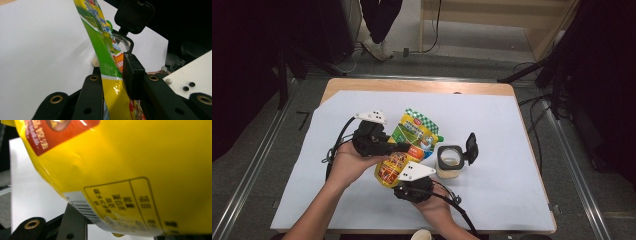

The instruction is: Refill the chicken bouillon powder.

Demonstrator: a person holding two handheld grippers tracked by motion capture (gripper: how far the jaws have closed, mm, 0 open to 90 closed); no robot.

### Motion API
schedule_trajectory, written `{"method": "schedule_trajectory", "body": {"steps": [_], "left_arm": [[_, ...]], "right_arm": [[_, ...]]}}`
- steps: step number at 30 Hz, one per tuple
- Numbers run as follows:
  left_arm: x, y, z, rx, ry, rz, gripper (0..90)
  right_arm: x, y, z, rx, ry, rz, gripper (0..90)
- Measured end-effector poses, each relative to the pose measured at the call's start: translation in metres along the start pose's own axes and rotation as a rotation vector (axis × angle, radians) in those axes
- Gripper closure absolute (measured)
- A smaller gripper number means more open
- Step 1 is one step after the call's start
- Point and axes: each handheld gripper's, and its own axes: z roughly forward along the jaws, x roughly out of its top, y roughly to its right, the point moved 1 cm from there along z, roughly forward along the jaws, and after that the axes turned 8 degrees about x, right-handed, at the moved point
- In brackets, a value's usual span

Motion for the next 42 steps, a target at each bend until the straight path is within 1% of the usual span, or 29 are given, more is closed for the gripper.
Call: {"method": "schedule_trajectory", "body": {"steps": [1, 2, 3, 4, 6, 9, 13, 15, 18, 19, 21, 22, 23, 25, 26, 27, 29, 34, 36, 38, 41, 42], "left_arm": [[0.0, 0.001, 0.001, -0.001, -0.001, -0.007, 77.6], [0.0, 0.001, 0.001, -0.001, -0.001, -0.007, 76.9], [0.0, 0.001, 0.004, -0.01, -0.004, 0.001, 76.9], [0.0, 0.002, 0.006, -0.016, -0.016, 0.005, 74.0], [0.0, 0.003, 0.011, -0.021, -0.024, -0.001, 71.8], [0.001, 0.003, 0.013, -0.025, -0.022, -0.004, 71.1], [0.003, 0.005, 0.016, -0.014, -0.032, -0.001, 68.2], [0.006, 0.005, 0.017, -0.02, -0.041, 0.002, 67.5], [0.008, 0.005, 0.018, -0.022, -0.044, -0.007, 67.3], [0.008, 0.005, 0.019, -0.025, -0.047, -0.024, 67.2], [0.009, 0.005, 0.021, -0.024, -0.055, -0.029, 66.0], [0.009, 0.005, 0.023, -0.022, -0.053, -0.034, 65.4], [0.01, 0.005, 0.024, -0.021, -0.058, -0.029, 64.5], [0.01, 0.006, 0.027, -0.006, -0.066, -0.033, 61.8], [0.01, 0.007, 0.028, 0.004, -0.067, -0.041, 61.1], [0.011, 0.007, 0.03, 0.004, -0.068, -0.048, 60.0], [0.011, 0.008, 0.033, -0.008, -0.075, -0.06, 59.6], [0.011, 0.008, 0.038, -0.004, -0.091, -0.058, 59.5], [0.013, 0.008, 0.04, -0.015, -0.09, -0.071, 59.3], [0.014, 0.008, 0.042, -0.026, -0.091, -0.077, 58.8], [0.016, 0.009, 0.043, -0.021, -0.103, -0.075, 59.3], [0.017, 0.01, 0.044, -0.014, -0.116, -0.078, 60.2]], "right_arm": [[0.0, 0.0, -0.001, 0.011, 0.0, 0.014, 62.3], [0.0, 0.0, -0.001, 0.011, 0.0, 0.014, 62.3], [0.0, 0.0, -0.002, 0.019, -0.004, 0.025, 62.3], [0.001, 0.0, -0.004, 0.028, -0.001, 0.036, 62.3], [0.002, -0.002, -0.006, 0.045, 0.0, 0.044, 61.9], [0.003, -0.003, -0.008, 0.046, -0.001, 0.042, 61.5], [0.004, -0.002, -0.01, 0.055, 0.001, 0.051, 60.7], [0.004, -0.002, -0.011, 0.057, 0.007, 0.049, 60.2], [0.004, -0.002, -0.012, 0.063, 0.011, 0.052, 59.7], [0.004, -0.002, -0.012, 0.067, 0.011, 0.05, 59.5], [0.004, -0.003, -0.013, 0.072, 0.011, 0.05, 59.3], [0.004, -0.004, -0.013, 0.079, 0.011, 0.056, 59.2], [0.004, -0.004, -0.013, 0.084, 0.012, 0.057, 59.0], [0.003, -0.004, -0.012, 0.088, 0.012, 0.056, 58.9], [0.003, -0.004, -0.012, 0.09, 0.012, 0.056, 58.8], [0.003, -0.005, -0.011, 0.091, 0.012, 0.058, 58.7], [0.003, -0.005, -0.012, 0.091, 0.014, 0.054, 58.6], [0.002, -0.006, -0.013, 0.088, 0.009, 0.059, 58.1], [0.002, -0.006, -0.013, 0.092, 0.012, 0.07, 57.7], [0.002, -0.006, -0.014, 0.087, 0.018, 0.069, 57.7], [0.002, -0.007, -0.016, 0.081, 0.02, 0.07, 57.7], [0.002, -0.007, -0.016, 0.078, 0.021, 0.07, 57.7]]}}
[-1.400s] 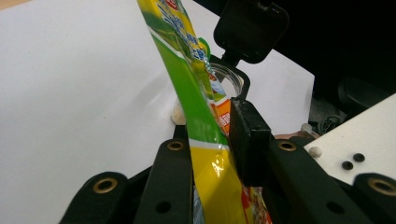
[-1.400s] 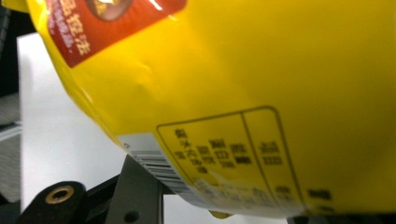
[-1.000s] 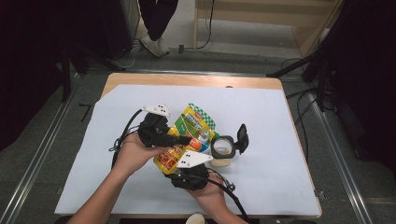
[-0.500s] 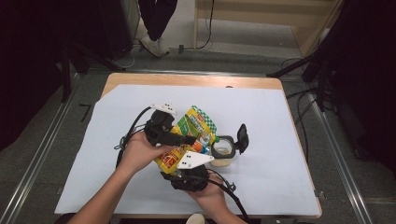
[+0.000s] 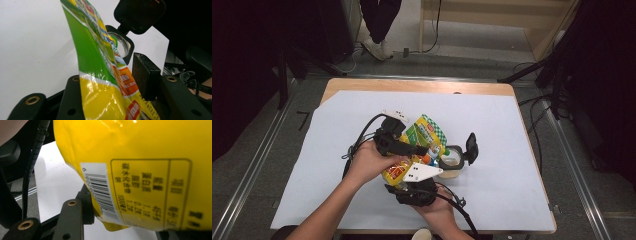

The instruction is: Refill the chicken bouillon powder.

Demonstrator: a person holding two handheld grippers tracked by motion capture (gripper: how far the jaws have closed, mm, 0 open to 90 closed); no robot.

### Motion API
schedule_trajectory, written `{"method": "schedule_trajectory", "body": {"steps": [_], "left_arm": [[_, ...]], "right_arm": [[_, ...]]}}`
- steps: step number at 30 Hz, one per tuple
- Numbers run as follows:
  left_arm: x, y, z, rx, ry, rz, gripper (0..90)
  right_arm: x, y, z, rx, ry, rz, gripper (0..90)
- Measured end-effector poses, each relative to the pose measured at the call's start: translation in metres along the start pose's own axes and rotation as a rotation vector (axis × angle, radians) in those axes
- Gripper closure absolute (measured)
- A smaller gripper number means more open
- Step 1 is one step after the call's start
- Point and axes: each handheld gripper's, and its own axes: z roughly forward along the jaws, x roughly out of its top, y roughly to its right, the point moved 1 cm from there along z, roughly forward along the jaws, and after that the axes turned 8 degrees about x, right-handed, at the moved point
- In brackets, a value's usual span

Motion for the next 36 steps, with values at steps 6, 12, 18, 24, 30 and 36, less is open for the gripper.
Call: {"method": "schedule_trajectory", "body": {"steps": [6, 12, 18, 24, 30, 36], "left_arm": [[0.007, 0.005, 0.002, 0.024, -0.062, 0.011, 72.3], [0.016, 0.004, 0.008, 0.022, -0.106, 0.0, 75.2], [0.023, 0.005, 0.014, 0.032, -0.146, -0.017, 77.8], [0.023, 0.006, 0.015, 0.036, -0.141, -0.009, 75.6], [0.023, 0.008, 0.015, 0.011, -0.144, -0.005, 69.2], [0.021, 0.007, 0.007, 0.008, -0.133, -0.009, 62.9]], "right_arm": [[0.001, -0.002, -0.002, -0.006, 0.0, -0.008, 56.0], [0.003, 0.0, -0.005, 0.013, 0.011, 0.017, 55.2], [0.004, 0.0, -0.007, 0.013, 0.014, 0.015, 54.5], [0.005, 0.002, -0.007, -0.018, -0.011, 0.01, 61.6], [0.005, 0.002, -0.011, -0.003, 0.022, 0.058, 62.5], [0.006, 0.005, -0.014, 0.001, 0.055, 0.083, 62.9]]}}
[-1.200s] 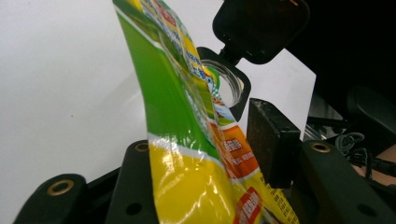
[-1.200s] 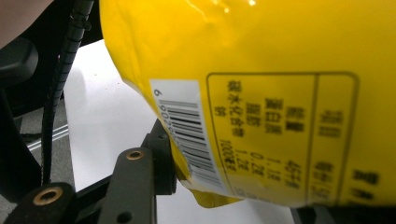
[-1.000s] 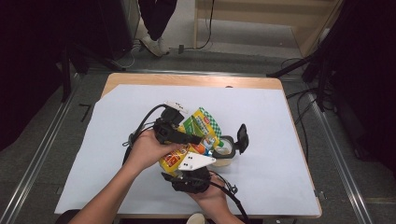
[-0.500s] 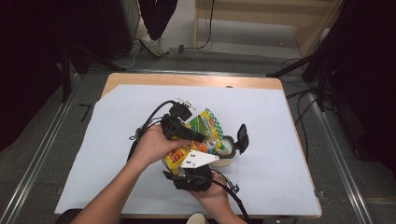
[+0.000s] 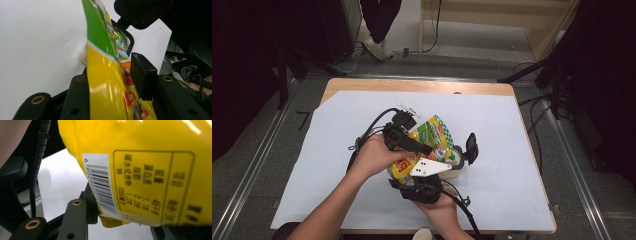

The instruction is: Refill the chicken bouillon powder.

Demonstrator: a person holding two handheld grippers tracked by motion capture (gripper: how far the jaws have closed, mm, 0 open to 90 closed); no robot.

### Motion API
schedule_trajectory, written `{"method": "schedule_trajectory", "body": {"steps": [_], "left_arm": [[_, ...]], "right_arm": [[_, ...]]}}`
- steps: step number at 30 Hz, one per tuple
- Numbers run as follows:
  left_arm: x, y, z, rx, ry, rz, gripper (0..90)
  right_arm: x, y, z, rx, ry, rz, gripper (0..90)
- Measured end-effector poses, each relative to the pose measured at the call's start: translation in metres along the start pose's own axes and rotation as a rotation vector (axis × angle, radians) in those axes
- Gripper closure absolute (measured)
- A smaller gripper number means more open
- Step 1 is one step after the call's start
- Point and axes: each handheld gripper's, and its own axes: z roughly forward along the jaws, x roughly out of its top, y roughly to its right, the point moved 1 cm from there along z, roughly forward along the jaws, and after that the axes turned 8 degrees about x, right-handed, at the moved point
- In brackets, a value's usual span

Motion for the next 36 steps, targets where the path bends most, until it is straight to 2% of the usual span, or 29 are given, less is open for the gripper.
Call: {"method": "schedule_trajectory", "body": {"steps": [2, 5, 8, 10, 12, 14, 19, 22, 28, 30, 33, 36], "left_arm": [[-0.001, 0.001, -0.002, 0.003, 0.006, -0.003, 60.0], [-0.002, 0.0, -0.006, 0.023, 0.007, 0.016, 57.4], [-0.002, -0.002, -0.011, 0.037, -0.015, 0.016, 58.3], [-0.003, -0.002, -0.012, 0.035, -0.006, 0.017, 62.1], [-0.002, -0.001, -0.012, 0.039, -0.005, 0.015, 67.4], [-0.002, 0.0, -0.011, 0.044, -0.002, 0.036, 74.0], [-0.002, 0.004, -0.011, 0.059, 0.007, 0.053, 80.8], [-0.001, 0.004, -0.011, 0.058, 0.005, 0.042, 81.4], [0.001, 0.006, -0.012, 0.074, 0.01, 0.039, 83.1], [0.001, 0.006, -0.012, 0.078, 0.01, 0.036, 83.5], [0.001, 0.006, -0.011, 0.08, 0.017, 0.029, 83.7], [0.003, 0.007, -0.011, 0.091, 0.02, 0.027, 82.7]], "right_arm": [[0.0, 0.002, -0.001, 0.001, 0.007, 0.024, 62.9], [-0.001, 0.005, -0.003, 0.003, 0.009, 0.047, 63.3], [-0.001, 0.005, -0.002, 0.014, 0.013, 0.053, 63.2], [0.0, 0.004, -0.002, 0.022, 0.019, 0.057, 63.2], [0.0, 0.003, -0.002, 0.023, 0.016, 0.047, 62.5], [0.001, 0.0, -0.001, 0.012, 0.006, 0.023, 61.7], [0.001, -0.002, 0.0, 0.0, -0.01, 0.015, 60.9], [0.002, -0.003, 0.0, -0.002, -0.024, 0.001, 59.5], [0.003, -0.009, 0.004, -0.032, -0.05, -0.085, 55.6], [0.004, -0.01, 0.005, -0.033, -0.06, -0.093, 55.2], [0.005, -0.009, 0.006, -0.053, -0.078, -0.101, 60.8], [0.007, -0.01, 0.005, -0.05, -0.073, -0.084, 62.0]]}}
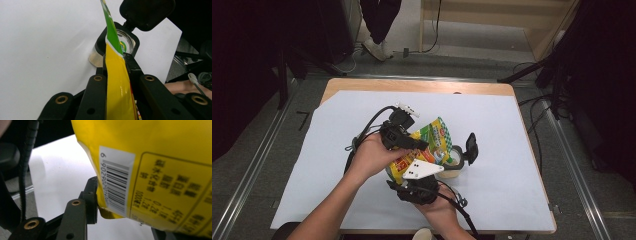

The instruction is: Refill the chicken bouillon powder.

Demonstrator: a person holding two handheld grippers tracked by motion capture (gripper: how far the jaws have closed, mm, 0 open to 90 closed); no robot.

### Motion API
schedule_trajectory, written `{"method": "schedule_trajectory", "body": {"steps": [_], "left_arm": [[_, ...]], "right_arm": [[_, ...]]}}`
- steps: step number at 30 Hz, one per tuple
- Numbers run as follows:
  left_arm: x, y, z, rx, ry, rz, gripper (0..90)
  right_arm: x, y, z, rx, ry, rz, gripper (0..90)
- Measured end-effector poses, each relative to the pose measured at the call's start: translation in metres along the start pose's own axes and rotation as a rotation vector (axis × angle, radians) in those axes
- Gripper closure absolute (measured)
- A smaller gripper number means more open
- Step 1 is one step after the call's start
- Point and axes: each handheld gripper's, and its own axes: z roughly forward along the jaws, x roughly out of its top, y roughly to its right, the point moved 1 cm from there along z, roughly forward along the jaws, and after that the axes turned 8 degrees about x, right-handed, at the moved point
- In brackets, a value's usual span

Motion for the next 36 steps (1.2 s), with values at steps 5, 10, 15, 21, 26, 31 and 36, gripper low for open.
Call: {"method": "schedule_trajectory", "body": {"steps": [5, 10, 15, 21, 26, 31, 36], "left_arm": [[0.005, -0.002, 0.002, -0.004, -0.006, -0.011, 79.4], [0.009, -0.002, 0.002, -0.009, -0.001, -0.031, 73.8], [0.012, 0.0, -0.006, -0.02, 0.033, -0.031, 66.1], [0.014, 0.0, -0.009, 0.005, 0.034, -0.026, 70.6], [0.014, 0.001, -0.01, 0.035, 0.032, -0.005, 78.8], [0.015, -0.001, -0.011, 0.041, 0.043, -0.015, 79.8], [0.015, -0.004, -0.011, 0.041, 0.046, -0.016, 81.1]], "right_arm": [[0.004, -0.001, -0.002, 0.029, 0.035, 0.049, 62.1], [0.006, 0.005, -0.005, 0.044, 0.06, 0.081, 62.4], [0.007, 0.009, -0.009, 0.063, 0.096, 0.117, 62.4], [0.008, 0.01, -0.011, 0.077, 0.109, 0.136, 62.2], [0.008, 0.009, -0.009, 0.078, 0.103, 0.13, 62.0], [0.01, 0.01, -0.008, 0.081, 0.096, 0.123, 60.3], [0.012, 0.012, -0.004, 0.078, 0.077, 0.093, 58.1]]}}
